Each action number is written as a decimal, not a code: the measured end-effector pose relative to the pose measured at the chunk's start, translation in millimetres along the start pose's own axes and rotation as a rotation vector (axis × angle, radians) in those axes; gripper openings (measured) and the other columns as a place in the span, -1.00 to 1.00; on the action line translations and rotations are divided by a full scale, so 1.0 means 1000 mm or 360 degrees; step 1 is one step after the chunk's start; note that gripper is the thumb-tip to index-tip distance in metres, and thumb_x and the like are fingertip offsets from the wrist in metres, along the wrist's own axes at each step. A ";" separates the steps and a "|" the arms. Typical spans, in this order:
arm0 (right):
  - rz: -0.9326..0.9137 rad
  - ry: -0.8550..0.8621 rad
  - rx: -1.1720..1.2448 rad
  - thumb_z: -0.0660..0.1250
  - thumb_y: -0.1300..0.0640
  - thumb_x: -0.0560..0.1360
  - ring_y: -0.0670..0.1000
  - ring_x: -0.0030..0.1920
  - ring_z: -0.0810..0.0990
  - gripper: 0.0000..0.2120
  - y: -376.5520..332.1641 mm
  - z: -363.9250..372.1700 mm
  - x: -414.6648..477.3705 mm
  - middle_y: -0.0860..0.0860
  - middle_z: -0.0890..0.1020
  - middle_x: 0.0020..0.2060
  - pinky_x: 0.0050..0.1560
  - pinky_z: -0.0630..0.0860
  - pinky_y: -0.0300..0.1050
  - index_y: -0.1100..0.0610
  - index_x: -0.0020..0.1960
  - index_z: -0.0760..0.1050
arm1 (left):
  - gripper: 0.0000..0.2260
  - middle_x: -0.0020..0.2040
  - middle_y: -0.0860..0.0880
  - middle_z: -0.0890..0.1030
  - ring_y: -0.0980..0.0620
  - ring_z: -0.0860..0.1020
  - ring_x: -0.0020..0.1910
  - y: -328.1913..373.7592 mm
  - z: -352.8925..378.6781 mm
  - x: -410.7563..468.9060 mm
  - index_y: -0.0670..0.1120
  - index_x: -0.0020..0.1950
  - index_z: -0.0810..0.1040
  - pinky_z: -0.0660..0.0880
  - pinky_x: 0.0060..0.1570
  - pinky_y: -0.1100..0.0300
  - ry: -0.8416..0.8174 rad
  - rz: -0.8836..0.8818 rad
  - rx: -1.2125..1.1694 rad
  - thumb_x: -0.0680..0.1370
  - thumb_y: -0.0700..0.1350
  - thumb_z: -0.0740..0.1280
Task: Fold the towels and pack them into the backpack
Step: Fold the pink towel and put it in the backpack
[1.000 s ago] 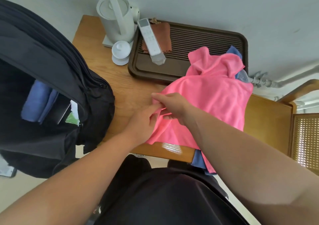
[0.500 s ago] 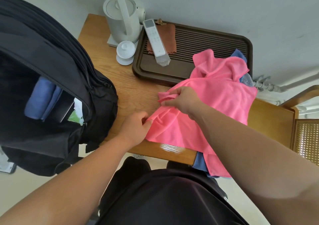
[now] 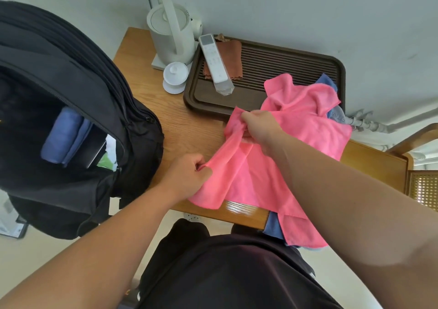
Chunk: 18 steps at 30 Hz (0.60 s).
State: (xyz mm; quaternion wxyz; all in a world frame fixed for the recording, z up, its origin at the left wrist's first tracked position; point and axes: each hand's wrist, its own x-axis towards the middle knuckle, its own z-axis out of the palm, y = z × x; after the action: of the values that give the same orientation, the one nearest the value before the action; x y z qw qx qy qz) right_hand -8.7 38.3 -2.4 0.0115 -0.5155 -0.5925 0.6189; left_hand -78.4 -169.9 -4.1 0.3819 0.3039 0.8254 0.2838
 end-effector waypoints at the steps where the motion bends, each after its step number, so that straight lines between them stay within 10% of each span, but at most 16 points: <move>1: 0.0039 -0.0080 0.0172 0.24 0.18 0.43 0.17 -0.24 0.53 -0.94 -0.008 0.005 0.001 0.21 0.55 -0.27 -0.10 0.60 0.13 0.16 -0.15 0.47 | -0.71 -0.42 0.02 0.34 0.06 0.31 -0.42 0.000 -0.004 -0.002 -0.07 -0.36 0.31 0.24 -0.37 0.16 0.0071 -0.0009 0.0033 0.52 -0.19 0.32; 6: 0.0068 -0.0203 0.0403 0.27 0.07 0.60 0.12 -0.27 0.62 -0.83 -0.047 0.039 0.004 0.13 0.61 -0.25 -0.24 0.60 -0.07 0.17 0.03 0.51 | -0.68 -0.44 0.01 0.30 0.03 0.27 -0.43 -0.004 -0.025 -0.013 -0.09 -0.37 0.25 0.21 -0.39 0.10 0.0379 -0.0060 0.0192 0.49 -0.11 0.33; 12: -0.0141 -0.0387 -0.0011 0.13 -0.13 0.66 0.10 -0.02 0.67 -0.61 -0.069 0.076 0.011 0.13 0.67 -0.06 0.05 0.60 0.06 0.16 0.04 0.54 | -0.69 -0.43 0.01 0.33 -0.01 0.30 -0.44 -0.010 -0.039 -0.025 -0.09 -0.33 0.27 0.20 -0.41 0.13 0.0540 -0.0147 0.0286 0.52 -0.06 0.31; 18: -0.0468 -0.0280 -0.0275 0.32 0.04 0.56 0.04 -0.19 0.44 -0.80 -0.078 0.084 0.010 0.10 0.50 -0.19 -0.16 0.38 -0.06 0.20 -0.07 0.53 | -0.70 -0.41 0.02 0.36 0.00 0.34 -0.43 -0.011 -0.041 -0.028 -0.06 -0.32 0.28 0.19 -0.40 0.14 0.0550 -0.0107 0.0271 0.53 -0.05 0.30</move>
State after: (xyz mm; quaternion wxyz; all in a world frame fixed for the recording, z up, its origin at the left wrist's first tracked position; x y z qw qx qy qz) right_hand -114.3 7.0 30.2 0.0058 -0.3663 -0.7113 0.5999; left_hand -99.3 -207.2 23.4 0.2166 0.2541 0.9094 0.2482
